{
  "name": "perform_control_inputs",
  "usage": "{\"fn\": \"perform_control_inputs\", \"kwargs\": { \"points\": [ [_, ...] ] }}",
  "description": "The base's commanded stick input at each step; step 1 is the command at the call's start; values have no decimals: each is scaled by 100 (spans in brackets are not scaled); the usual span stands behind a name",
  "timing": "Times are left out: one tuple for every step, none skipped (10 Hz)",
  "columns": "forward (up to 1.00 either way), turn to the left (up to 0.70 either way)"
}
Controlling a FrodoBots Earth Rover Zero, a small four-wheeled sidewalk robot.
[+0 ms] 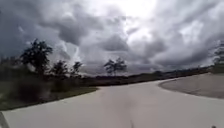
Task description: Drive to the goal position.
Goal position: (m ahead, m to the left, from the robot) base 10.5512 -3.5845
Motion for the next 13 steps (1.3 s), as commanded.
{"fn": "perform_control_inputs", "kwargs": {
  "points": [
    [85,0],
    [85,0],
    [85,0],
    [85,0],
    [85,0],
    [85,0],
    [85,0],
    [85,0],
    [85,0],
    [85,0],
    [85,-27],
    [85,-33],
    [85,-24]
  ]
}}
